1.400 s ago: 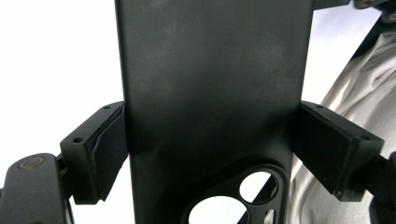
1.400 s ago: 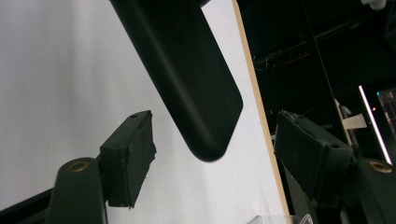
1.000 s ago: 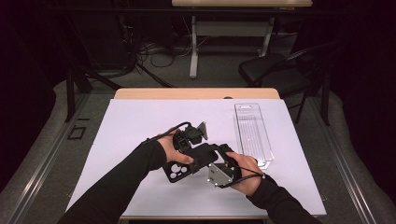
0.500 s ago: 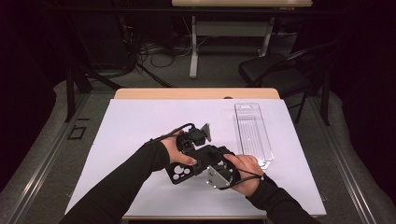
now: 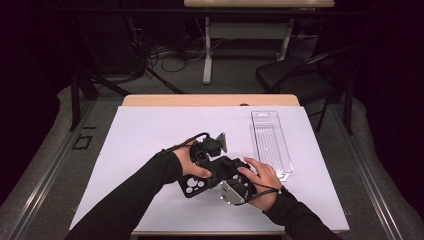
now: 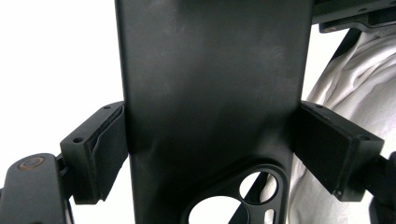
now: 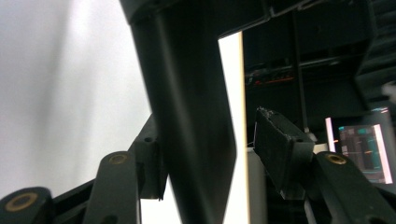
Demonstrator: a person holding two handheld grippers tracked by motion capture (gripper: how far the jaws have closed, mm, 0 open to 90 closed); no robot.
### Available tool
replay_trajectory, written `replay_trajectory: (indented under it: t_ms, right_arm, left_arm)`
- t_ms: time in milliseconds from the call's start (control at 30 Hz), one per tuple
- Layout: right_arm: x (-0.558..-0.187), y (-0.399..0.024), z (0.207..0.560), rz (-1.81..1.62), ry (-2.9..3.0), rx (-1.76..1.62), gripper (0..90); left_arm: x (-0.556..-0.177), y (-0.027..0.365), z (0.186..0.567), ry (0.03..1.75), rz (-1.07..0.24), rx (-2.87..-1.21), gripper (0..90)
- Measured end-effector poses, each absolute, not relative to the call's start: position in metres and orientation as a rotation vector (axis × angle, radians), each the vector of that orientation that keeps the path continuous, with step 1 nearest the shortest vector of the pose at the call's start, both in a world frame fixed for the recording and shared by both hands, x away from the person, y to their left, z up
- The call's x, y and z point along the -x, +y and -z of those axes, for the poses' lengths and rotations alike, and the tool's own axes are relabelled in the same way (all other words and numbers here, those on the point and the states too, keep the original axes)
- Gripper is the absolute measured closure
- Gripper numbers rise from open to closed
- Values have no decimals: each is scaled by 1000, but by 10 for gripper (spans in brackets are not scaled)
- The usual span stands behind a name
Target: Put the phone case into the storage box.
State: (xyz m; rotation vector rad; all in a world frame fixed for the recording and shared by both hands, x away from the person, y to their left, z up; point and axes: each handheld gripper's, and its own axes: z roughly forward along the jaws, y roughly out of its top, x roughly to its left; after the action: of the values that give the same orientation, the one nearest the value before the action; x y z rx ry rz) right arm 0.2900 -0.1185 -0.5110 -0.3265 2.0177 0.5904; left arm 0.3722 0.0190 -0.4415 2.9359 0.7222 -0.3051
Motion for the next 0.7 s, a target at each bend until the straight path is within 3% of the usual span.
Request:
replay_trajectory:
  t_ms: [700]
  right_arm:
    - [-287, -114, 518, -478, 1977, 422, 597]
  left_arm:
    - [-372, 17, 441, 716, 340, -2927, 146]
